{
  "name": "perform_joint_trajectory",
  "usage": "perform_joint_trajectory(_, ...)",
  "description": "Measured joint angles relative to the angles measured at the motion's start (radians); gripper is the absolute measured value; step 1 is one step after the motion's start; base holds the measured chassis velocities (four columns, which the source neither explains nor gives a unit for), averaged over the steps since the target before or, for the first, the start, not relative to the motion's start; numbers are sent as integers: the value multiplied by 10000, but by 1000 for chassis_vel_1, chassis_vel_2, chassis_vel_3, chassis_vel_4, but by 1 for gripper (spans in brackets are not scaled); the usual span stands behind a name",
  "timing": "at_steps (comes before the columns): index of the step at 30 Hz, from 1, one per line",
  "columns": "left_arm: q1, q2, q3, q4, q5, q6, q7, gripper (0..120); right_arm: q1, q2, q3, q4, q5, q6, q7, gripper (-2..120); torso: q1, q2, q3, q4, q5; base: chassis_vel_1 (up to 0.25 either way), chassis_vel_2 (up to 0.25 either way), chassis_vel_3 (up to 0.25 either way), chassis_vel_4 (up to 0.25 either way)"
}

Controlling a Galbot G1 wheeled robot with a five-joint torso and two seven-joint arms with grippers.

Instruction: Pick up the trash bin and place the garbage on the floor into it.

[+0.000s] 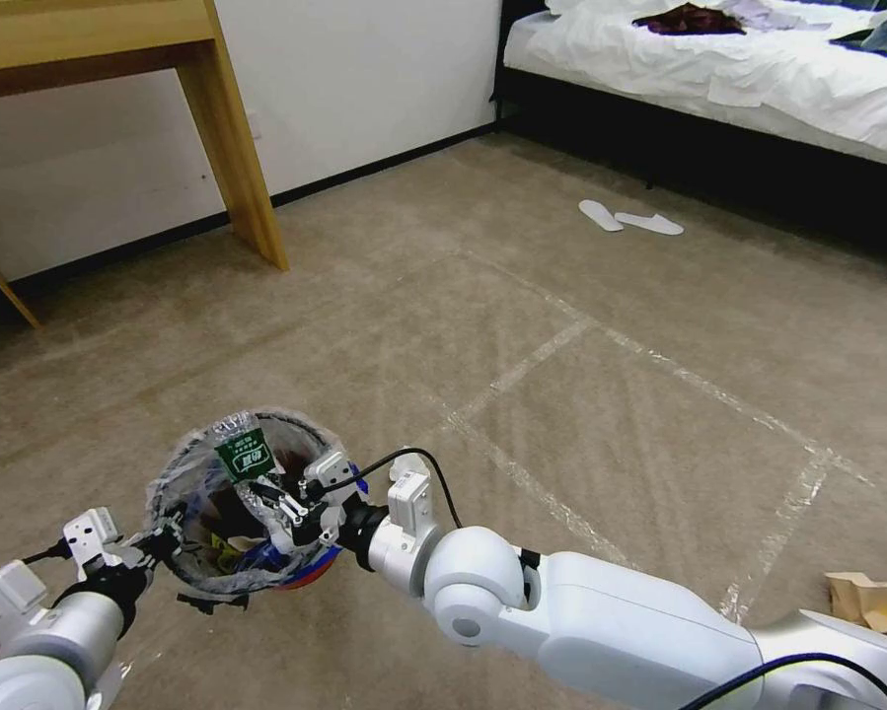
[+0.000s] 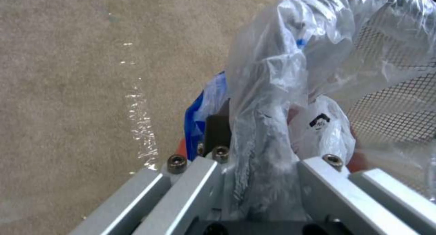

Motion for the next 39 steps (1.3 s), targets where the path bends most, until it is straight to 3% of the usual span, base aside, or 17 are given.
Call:
perform_joint_trajectory(10, 20, -35, -4, -39, 11, -6, 8, 1, -52, -17, -19, -113, -57, -25, 10, 19, 0, 0, 1, 0, 0, 0, 0, 0, 0)
perform_joint_trajectory(12, 23, -35, -26, -55, 9, -8, 12, 1, -74, -21, -19, -115, -75, -33, 20, 30, 0, 0, 0, 0, 0, 0, 0, 0, 0)
perform_joint_trajectory(14, 26, -35, -31, -57, 9, -9, 12, 1, -81, -21, -19, -115, -78, -40, 22, 33, 0, 0, 0, 0, 0, 0, 0, 0, 0)
perform_joint_trajectory(31, 87, -71, -89, -70, 5, -24, 38, 1, -122, -25, 19, -69, -133, -76, 7, 96, 0, 0, 1, 0, 0, 0, 0, 0, 0)
perform_joint_trajectory(39, 110, -101, -80, -67, 25, -30, 47, 1, -174, -19, 231, 38, -152, -41, -11, 100, 0, 0, 1, 0, 0, 0, 0, 0, 0)
